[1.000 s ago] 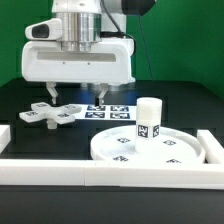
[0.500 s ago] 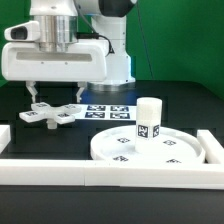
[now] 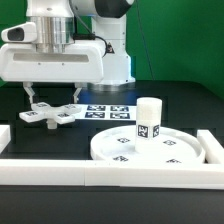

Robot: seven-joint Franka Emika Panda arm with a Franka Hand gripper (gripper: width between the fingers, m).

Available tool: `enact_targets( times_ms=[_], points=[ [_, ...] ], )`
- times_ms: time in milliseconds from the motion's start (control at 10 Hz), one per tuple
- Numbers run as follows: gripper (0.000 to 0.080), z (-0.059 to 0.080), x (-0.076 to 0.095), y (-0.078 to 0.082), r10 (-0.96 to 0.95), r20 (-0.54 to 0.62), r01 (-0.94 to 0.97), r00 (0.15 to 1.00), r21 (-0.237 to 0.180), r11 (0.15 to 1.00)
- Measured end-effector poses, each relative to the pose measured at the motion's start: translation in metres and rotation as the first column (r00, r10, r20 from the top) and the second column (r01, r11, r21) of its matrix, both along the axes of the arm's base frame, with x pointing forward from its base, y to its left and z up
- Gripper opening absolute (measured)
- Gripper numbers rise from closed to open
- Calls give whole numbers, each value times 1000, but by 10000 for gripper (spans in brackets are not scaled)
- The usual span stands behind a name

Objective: Assemble round table

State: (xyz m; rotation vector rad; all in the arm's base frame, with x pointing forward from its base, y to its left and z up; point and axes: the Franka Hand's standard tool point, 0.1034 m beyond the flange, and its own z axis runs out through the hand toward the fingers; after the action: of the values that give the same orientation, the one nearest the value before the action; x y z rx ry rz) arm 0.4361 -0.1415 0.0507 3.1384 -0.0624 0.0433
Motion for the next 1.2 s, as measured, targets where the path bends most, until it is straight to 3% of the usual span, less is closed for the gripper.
enact_targets(
  times_ms=[1200],
  points=[
    [649,-10,-7,0,-51,-26,51,998,2,999]
  ],
)
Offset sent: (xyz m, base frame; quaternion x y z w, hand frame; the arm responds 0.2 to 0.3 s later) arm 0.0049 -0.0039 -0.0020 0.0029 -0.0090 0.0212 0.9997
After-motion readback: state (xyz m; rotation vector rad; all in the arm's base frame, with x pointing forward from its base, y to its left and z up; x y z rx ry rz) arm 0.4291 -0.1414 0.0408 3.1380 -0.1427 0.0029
